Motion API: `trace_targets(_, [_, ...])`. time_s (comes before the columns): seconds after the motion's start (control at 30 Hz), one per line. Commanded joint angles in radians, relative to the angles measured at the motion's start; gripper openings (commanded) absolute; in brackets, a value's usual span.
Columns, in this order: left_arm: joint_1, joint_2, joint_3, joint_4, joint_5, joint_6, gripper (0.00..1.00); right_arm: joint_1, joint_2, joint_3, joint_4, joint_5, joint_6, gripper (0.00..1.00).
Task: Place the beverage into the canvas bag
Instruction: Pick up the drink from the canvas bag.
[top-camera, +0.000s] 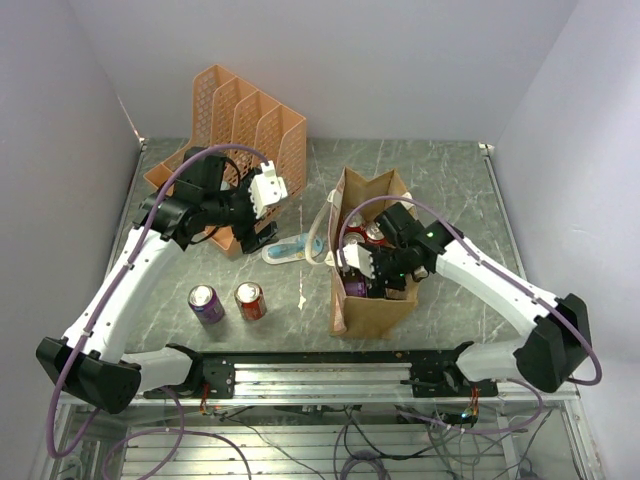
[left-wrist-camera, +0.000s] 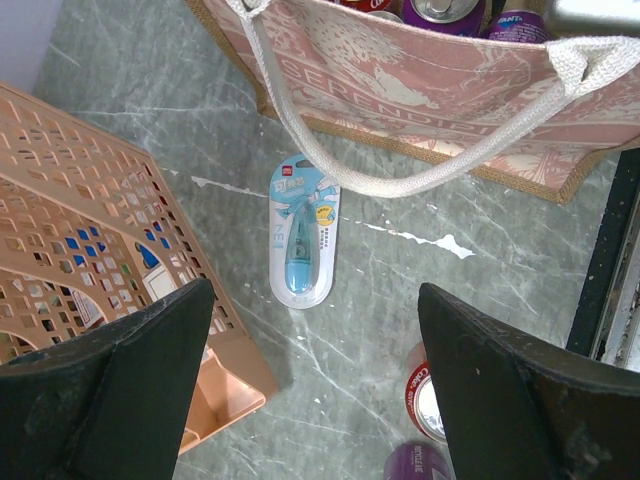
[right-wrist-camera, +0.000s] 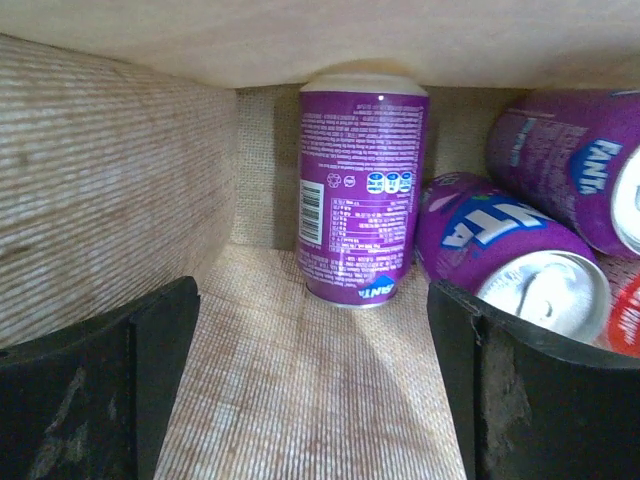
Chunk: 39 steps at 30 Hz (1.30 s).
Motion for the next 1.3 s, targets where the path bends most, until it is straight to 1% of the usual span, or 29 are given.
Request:
trace_targets(0.0, [0.01, -0.011, -0.002, 0.018, 0.029, 0.008, 0.93, 0.007, 0.051, -0.038, 0.032, 0.012, -0.032, 1.0])
trace_targets(0.13, [0.013, -0.017, -0.008, 0.021, 0.034, 0.003, 0.93, 0.011, 0.085, -0.066, 0.088, 0.041, -0.035, 1.0])
trace_targets(0.23, [0.015, -0.022, -0.012, 0.019, 0.035, 0.003, 0.93, 0.016, 0.108, -0.119, 0.128, 0.066, -0.039, 1.0])
trace_targets(0.6, [0.022, -0.031, -0.028, 0.019, 0.039, 0.003, 0.93, 0.049, 0.166, -0.254, 0.261, 0.065, 0.001, 1.0])
trace_targets(0.7, [0.022, -0.027, -0.027, 0.025, 0.043, -0.001, 0.93, 0.052, 0.202, -0.274, 0.29, 0.059, 0.007, 0.98])
trace_targets(0.8, [0.022, -0.023, -0.017, 0.025, 0.042, -0.001, 0.93, 0.056, 0.237, -0.273, 0.308, 0.054, 0.026, 0.94])
trace_targets(0.9, [0.022, -0.018, -0.008, 0.019, 0.04, 0.006, 0.93, 0.057, 0.243, -0.253, 0.298, 0.035, 0.046, 0.85])
trace_targets(1.03, [0.022, -0.013, -0.009, 0.025, 0.04, 0.009, 0.92, 0.057, 0.199, -0.226, 0.255, 0.002, 0.059, 0.67])
trace_targets(1.07, [0.022, -0.012, -0.011, 0.028, 0.04, 0.009, 0.92, 0.058, 0.177, -0.222, 0.247, -0.007, 0.063, 0.61])
trace_targets(1.17, [0.022, -0.009, -0.014, 0.027, 0.039, 0.016, 0.92, 0.067, 0.135, -0.204, 0.224, -0.048, 0.087, 0.48])
trace_targets(1.23, [0.022, -0.005, -0.015, 0.025, 0.036, 0.022, 0.92, 0.081, 0.113, -0.189, 0.212, -0.069, 0.109, 0.36])
trace_targets(1.27, [0.022, -0.003, -0.014, 0.023, 0.036, 0.026, 0.92, 0.088, 0.103, -0.177, 0.201, -0.077, 0.119, 0.27])
